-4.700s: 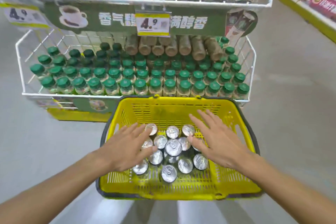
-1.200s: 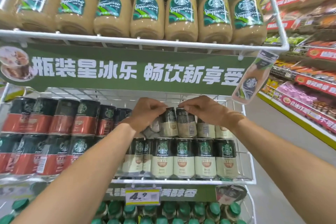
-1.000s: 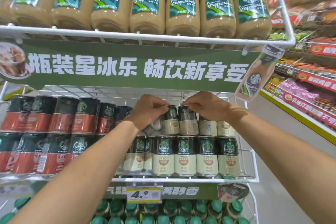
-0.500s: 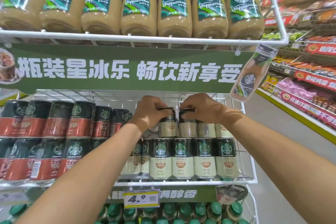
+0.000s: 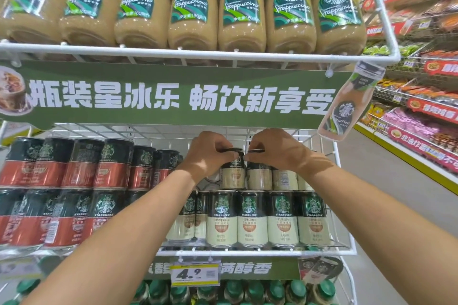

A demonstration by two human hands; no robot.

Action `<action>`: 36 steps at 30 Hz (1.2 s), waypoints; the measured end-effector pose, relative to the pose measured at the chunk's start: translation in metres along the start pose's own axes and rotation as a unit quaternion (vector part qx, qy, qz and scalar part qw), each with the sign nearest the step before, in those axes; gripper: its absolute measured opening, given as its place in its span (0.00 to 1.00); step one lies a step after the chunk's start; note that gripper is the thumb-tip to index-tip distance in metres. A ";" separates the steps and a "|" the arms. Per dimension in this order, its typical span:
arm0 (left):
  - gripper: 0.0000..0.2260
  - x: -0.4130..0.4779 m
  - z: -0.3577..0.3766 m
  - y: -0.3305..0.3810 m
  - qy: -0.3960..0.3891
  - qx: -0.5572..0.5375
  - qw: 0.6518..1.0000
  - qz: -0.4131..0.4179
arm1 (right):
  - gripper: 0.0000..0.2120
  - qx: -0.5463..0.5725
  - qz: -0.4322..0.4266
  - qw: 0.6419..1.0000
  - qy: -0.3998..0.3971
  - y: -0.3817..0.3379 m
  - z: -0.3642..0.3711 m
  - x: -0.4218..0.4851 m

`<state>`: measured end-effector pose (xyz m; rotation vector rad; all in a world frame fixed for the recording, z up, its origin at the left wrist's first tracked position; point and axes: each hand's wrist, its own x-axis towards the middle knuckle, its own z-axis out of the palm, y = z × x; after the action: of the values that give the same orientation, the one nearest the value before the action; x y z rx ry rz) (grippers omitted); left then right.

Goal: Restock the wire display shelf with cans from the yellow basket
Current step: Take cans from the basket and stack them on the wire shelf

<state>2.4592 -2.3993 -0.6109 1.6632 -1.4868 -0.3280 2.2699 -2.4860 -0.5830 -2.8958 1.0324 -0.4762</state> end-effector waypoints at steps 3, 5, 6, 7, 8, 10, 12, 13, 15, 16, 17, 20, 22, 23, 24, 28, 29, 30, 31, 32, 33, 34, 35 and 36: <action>0.04 0.002 -0.004 -0.003 -0.011 -0.014 1.000 -0.005 | 0.13 0.007 -0.014 1.000 -0.003 0.002 0.000 0.000; 0.04 0.002 -0.005 -0.005 -0.014 -0.031 0.999 -0.009 | 0.12 0.054 -0.015 0.998 -0.014 0.006 -0.005 -0.003; 0.05 0.002 -0.004 -0.006 -0.014 -0.042 0.999 -0.011 | 0.11 0.078 -0.011 0.997 -0.016 0.008 -0.008 -0.006; 0.06 0.002 -0.002 -0.006 -0.013 -0.055 0.998 -0.013 | 0.10 0.100 -0.005 0.995 -0.017 0.011 -0.010 -0.009; 0.07 0.001 -0.001 -0.006 -0.010 -0.071 0.997 -0.015 | 0.10 0.119 0.001 0.993 -0.017 0.013 -0.011 -0.011; 0.08 -0.003 0.003 -0.008 -0.004 -0.109 0.994 -0.018 | 0.09 0.139 0.008 0.990 -0.025 0.017 -0.012 -0.013; 0.08 -0.006 0.004 -0.014 -0.004 -0.156 0.987 -0.020 | 0.10 0.164 0.016 0.986 -0.036 0.020 -0.013 -0.013; 0.08 -0.007 0.004 -0.017 -0.006 -0.176 0.984 -0.021 | 0.09 0.176 0.018 0.983 -0.039 0.021 -0.013 -0.013; 0.07 -0.006 0.003 -0.021 -0.016 -0.180 0.983 -0.015 | 0.09 0.184 0.013 0.982 -0.042 0.022 -0.013 -0.011; 0.06 -0.005 0.002 -0.021 -0.024 -0.164 0.986 -0.008 | 0.09 0.184 0.011 0.982 -0.044 0.022 -0.012 -0.011; 0.06 -0.003 0.001 -0.020 -0.032 -0.143 0.989 -0.002 | 0.08 0.185 0.011 0.982 -0.047 0.023 -0.012 -0.010; 0.06 -0.002 0.000 -0.015 -0.039 -0.109 0.993 0.001 | 0.08 0.190 0.016 0.980 -0.050 0.024 -0.012 -0.011; 0.06 -0.005 0.001 -0.012 -0.029 -0.092 0.995 0.004 | 0.08 0.178 0.011 0.983 -0.046 0.023 -0.012 -0.013; 0.05 -0.006 0.001 -0.010 -0.025 -0.079 0.997 0.005 | 0.07 0.162 0.008 0.986 -0.042 0.020 -0.012 -0.013; 0.04 -0.008 0.002 -0.006 -0.023 -0.060 0.998 0.005 | 0.07 0.142 0.004 0.989 -0.036 0.018 -0.012 -0.014; 0.09 -0.019 0.002 0.018 -0.040 0.108 0.993 0.003 | 0.12 0.050 0.017 0.999 -0.006 0.003 -0.013 -0.024; 0.13 -0.023 0.002 0.025 -0.044 0.149 0.988 -0.003 | 0.16 0.035 0.029 0.999 0.003 0.000 -0.014 -0.030; 0.17 -0.028 0.000 0.031 -0.046 0.179 0.983 -0.007 | 0.20 0.028 0.043 0.999 0.012 -0.004 -0.015 -0.036; 0.20 -0.034 -0.004 0.036 -0.048 0.197 0.979 -0.010 | 0.22 0.025 0.056 0.998 0.022 -0.007 -0.017 -0.042; 0.22 -0.039 -0.008 0.039 -0.051 0.212 0.976 -0.010 | 0.24 0.020 0.065 0.997 0.031 -0.011 -0.019 -0.048; 0.24 -0.046 -0.014 0.041 -0.060 0.232 0.971 -0.008 | 0.25 0.012 0.074 0.997 0.034 -0.016 -0.021 -0.054; 0.25 -0.053 -0.021 0.043 -0.075 0.258 0.963 -0.003 | 0.27 0.006 0.082 0.996 0.028 -0.021 -0.024 -0.062; 0.27 -0.061 -0.028 0.045 -0.094 0.282 0.955 0.002 | 0.29 0.002 0.088 0.996 0.011 -0.027 -0.026 -0.070; 0.28 -0.070 -0.034 0.047 -0.111 0.295 0.949 0.005 | 0.30 -0.003 0.084 0.996 -0.009 -0.032 -0.028 -0.080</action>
<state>2.4329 -2.3181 -0.5799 2.1354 -1.8884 -0.0590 2.2227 -2.4088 -0.5739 -2.7803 1.2632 -0.4362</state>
